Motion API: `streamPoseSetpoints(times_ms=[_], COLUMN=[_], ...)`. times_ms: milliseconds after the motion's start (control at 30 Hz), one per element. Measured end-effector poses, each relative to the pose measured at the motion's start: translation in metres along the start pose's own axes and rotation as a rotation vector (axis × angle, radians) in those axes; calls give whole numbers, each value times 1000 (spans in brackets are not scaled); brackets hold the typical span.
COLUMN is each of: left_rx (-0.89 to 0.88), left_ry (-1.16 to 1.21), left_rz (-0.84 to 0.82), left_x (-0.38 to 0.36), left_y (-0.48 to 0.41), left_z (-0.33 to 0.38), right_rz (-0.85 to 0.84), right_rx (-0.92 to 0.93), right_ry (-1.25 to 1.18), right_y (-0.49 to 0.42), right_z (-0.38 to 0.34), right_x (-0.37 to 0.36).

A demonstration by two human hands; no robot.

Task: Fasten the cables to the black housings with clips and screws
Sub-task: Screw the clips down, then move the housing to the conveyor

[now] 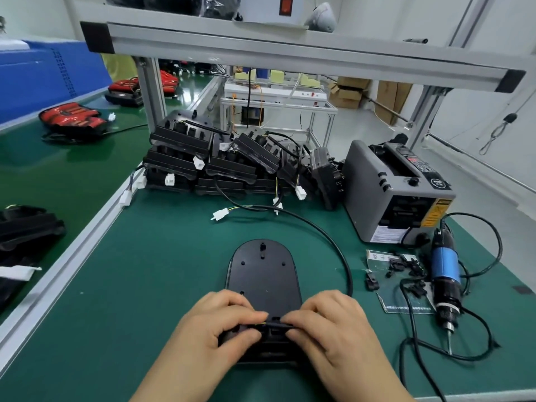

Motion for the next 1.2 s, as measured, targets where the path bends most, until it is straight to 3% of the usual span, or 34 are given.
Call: streamPoseSetpoints(times_ms=[167,333,467,600,700,800,900,1200], left_rx=[-172,-196,-165,-157,-153,-151,-147,-139], left_ry=[-167,-219,-246,-242,-233,-236,-234,-234], left_rz=[94,156,156,156,153,151,152,130], left_x=[-6,-9,-10,-12,-12,-12,-12,-13], left_y=[0,-3,-3,-2,-2,-3,-2,-3], left_z=[17,23,26,24,23,23,23,22], right_rz=[-61,-236,-239,-210,-338,-494,-537,-372], right_rx=[31,-127,-330,-512,-661,-633,-605,-504], right_ry=[82,-83,-221,85,279,269,257,299], right_y=[-2,0,-5,-13,-16,-12,-5,-5], right_z=[-6,3,37,101,145,159,161,161], right_x=[2,-1,7,30,47,36,25,24])
Point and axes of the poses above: each hand's wrist, its own y-axis away from the middle knuckle, its own x-axis out of the back of the hand, z = x × y, the point moved 6 cm from there along -y, towards the middle knuckle, and after that the axes turned 7 degrees about -y, right-handed, at the moved point
